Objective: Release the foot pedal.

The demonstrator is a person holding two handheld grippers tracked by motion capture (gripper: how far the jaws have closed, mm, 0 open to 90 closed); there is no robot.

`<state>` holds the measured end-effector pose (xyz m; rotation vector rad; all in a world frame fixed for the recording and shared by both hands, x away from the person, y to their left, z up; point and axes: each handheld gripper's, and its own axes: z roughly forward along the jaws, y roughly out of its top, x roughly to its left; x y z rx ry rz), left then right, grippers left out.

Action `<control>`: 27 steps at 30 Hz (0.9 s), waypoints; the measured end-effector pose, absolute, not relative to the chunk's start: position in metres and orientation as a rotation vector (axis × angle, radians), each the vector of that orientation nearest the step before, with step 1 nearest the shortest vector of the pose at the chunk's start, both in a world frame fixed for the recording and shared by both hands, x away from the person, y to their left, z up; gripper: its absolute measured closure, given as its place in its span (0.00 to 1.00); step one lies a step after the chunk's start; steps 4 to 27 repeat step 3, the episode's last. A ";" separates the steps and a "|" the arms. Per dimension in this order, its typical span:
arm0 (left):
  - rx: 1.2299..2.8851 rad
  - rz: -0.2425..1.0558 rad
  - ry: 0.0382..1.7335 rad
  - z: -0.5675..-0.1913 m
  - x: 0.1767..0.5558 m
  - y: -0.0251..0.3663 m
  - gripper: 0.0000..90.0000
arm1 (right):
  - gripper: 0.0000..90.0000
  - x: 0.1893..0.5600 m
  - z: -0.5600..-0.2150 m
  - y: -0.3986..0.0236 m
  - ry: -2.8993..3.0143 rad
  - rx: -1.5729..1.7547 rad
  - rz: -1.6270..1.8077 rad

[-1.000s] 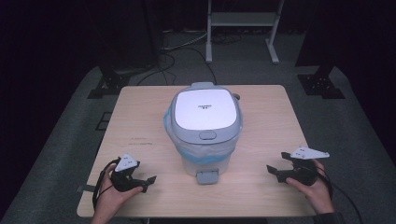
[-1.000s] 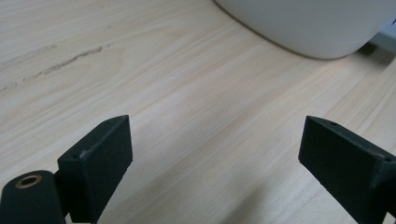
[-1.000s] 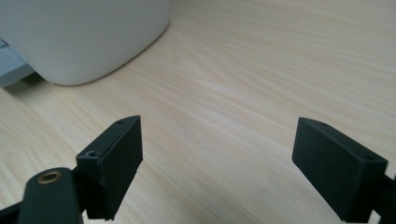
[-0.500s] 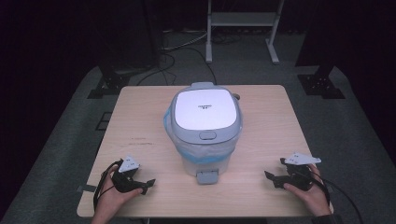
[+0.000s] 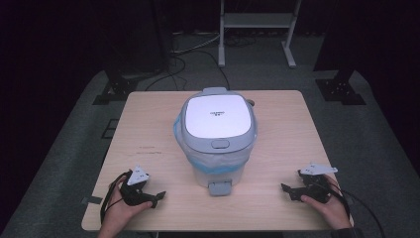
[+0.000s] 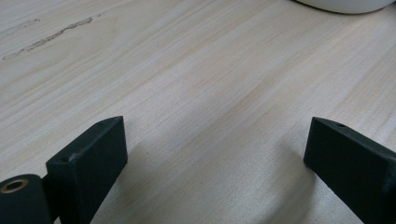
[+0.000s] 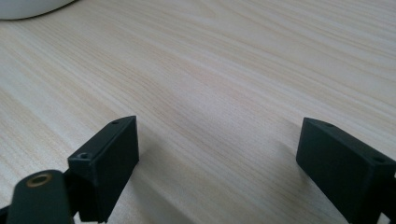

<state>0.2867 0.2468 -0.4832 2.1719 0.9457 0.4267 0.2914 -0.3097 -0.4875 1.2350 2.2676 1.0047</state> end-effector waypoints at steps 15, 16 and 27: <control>2.173 0.425 0.943 -0.483 0.287 0.247 0.05 | 0.13 0.291 -0.488 -0.310 2.266 1.238 1.004; 2.173 0.425 0.943 -0.483 0.287 0.247 0.05 | 0.13 0.291 -0.488 -0.310 2.266 1.238 1.004; 2.173 0.425 0.943 -0.483 0.287 0.247 0.05 | 0.13 0.291 -0.488 -0.310 2.266 1.238 1.004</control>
